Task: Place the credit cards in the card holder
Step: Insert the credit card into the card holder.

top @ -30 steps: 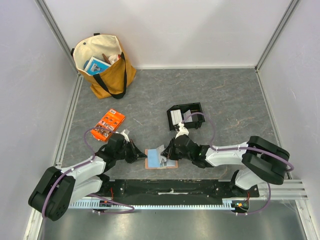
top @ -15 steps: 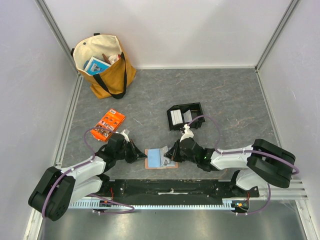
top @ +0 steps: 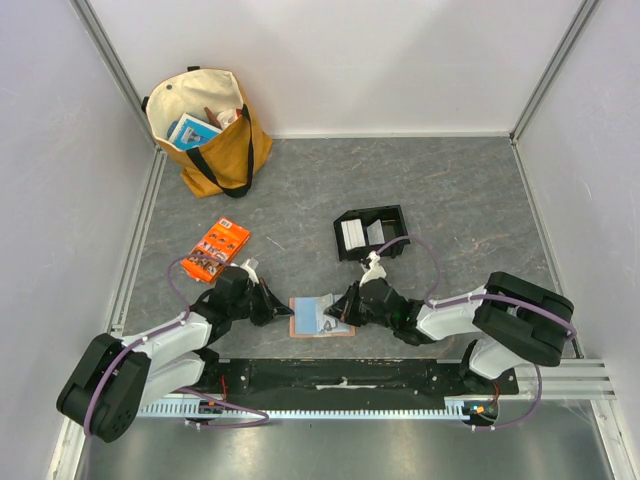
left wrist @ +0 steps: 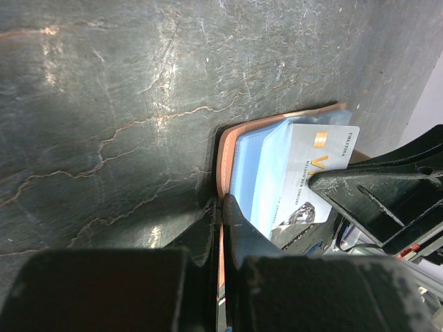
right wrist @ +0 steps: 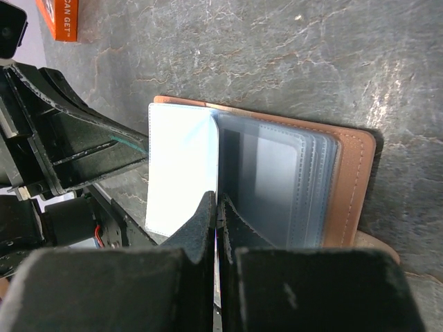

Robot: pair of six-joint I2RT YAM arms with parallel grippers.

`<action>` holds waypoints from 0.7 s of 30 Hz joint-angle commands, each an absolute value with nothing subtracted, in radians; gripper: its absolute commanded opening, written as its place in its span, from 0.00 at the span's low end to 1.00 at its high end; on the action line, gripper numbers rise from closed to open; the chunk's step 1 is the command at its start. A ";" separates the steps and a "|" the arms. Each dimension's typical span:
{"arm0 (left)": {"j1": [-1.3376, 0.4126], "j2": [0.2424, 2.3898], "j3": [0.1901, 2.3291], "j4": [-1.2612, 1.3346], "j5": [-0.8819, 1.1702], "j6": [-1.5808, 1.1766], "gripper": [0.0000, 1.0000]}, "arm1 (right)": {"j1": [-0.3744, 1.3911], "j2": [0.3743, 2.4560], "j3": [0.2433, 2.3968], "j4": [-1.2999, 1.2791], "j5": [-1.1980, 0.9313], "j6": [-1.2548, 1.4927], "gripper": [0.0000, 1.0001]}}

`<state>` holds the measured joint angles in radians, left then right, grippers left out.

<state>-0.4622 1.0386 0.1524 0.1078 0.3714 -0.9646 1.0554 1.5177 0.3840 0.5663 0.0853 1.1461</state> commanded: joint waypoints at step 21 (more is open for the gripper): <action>-0.466 1.035 0.164 0.106 0.344 -0.919 0.02 | 1.063 1.534 0.347 0.597 0.205 1.144 0.00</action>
<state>-0.4622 1.0378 0.1524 0.1078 0.3691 -0.9642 1.0584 1.5684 0.3309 0.7212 0.0910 1.1927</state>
